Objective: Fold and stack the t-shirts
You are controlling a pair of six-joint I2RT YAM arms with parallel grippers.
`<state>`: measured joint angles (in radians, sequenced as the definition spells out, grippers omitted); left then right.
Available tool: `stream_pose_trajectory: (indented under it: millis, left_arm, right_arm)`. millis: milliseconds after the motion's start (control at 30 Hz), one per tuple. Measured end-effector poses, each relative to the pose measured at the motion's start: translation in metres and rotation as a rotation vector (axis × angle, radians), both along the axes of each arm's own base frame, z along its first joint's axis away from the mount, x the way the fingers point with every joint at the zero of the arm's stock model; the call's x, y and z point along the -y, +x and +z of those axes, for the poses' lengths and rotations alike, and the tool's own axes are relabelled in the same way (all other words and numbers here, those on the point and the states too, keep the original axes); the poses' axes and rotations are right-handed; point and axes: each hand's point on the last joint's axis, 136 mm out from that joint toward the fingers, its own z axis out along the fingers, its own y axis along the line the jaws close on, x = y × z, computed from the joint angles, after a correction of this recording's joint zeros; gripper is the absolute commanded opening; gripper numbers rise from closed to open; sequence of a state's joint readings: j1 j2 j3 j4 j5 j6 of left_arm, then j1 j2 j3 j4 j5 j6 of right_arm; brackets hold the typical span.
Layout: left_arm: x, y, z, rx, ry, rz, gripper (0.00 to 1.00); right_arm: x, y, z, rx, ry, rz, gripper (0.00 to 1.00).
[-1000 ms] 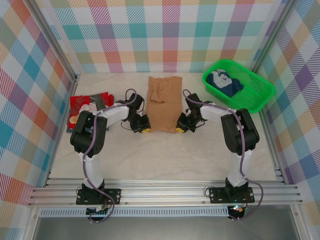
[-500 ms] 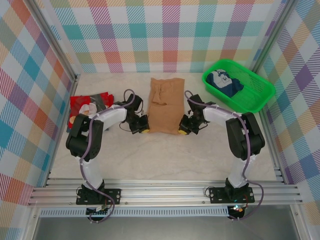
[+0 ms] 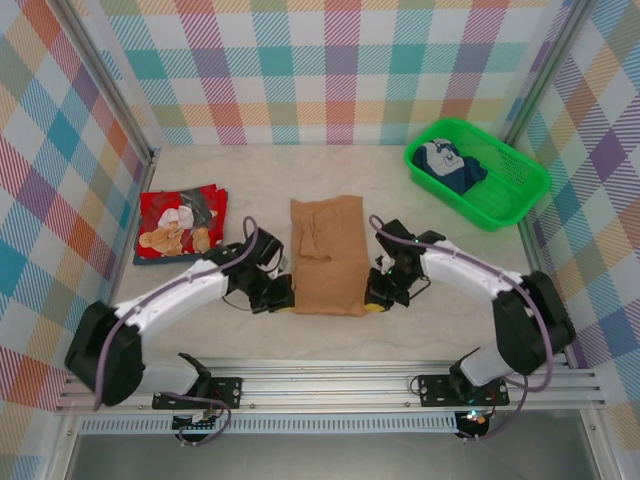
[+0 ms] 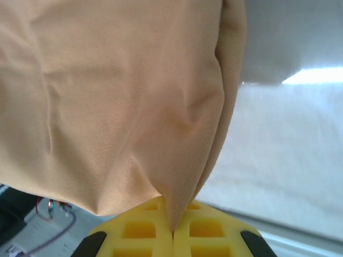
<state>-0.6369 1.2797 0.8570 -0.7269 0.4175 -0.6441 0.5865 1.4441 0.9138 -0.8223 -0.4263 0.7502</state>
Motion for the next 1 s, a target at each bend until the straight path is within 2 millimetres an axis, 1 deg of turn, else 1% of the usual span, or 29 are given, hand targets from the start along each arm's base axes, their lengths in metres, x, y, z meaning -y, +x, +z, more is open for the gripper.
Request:
stream_pose_trajectory:
  millis: [100, 200, 267, 367, 500, 600, 800, 900, 1000]
  left_arm:
    - [-0.005, -0.021, 0.008, -0.002, -0.021, -0.008, 0.0]
    - [-0.01, -0.032, 0.014, -0.006, -0.029, 0.002, 0.0]
    - [-0.01, -0.033, 0.02, 0.006, -0.041, 0.008, 0.0]
    - [-0.008, -0.029, 0.034, 0.043, -0.061, 0.023, 0.0]
    - [-0.004, -0.015, 0.057, 0.108, -0.085, 0.059, 0.0]
    - [-0.002, -0.003, 0.072, 0.152, -0.09, 0.084, 0.0]
    - [0.004, 0.028, 0.094, 0.217, -0.072, 0.134, 0.0]
    - [0.005, 0.05, 0.104, 0.239, -0.068, 0.17, 0.0]
    - [-0.001, 0.074, 0.107, 0.256, -0.058, 0.214, 0.0]
  right_arm:
    - [-0.001, -0.025, 0.016, -0.027, 0.032, 0.025, 0.0]
    - [0.0, -0.041, 0.027, -0.05, 0.049, 0.04, 0.0]
    - [0.003, -0.046, 0.033, -0.065, 0.047, 0.036, 0.0]
    - [0.002, -0.044, 0.046, -0.062, 0.046, 0.032, 0.0]
    - [0.001, -0.033, 0.065, -0.024, 0.047, 0.019, 0.0]
    - [0.004, -0.02, 0.076, -0.007, 0.038, -0.012, 0.0]
    - [0.003, 0.026, 0.099, 0.04, 0.034, -0.068, 0.0]
    - [0.006, 0.047, 0.101, 0.039, 0.026, -0.098, 0.0]
    - [0.01, 0.069, 0.102, 0.042, 0.024, -0.13, 0.0]
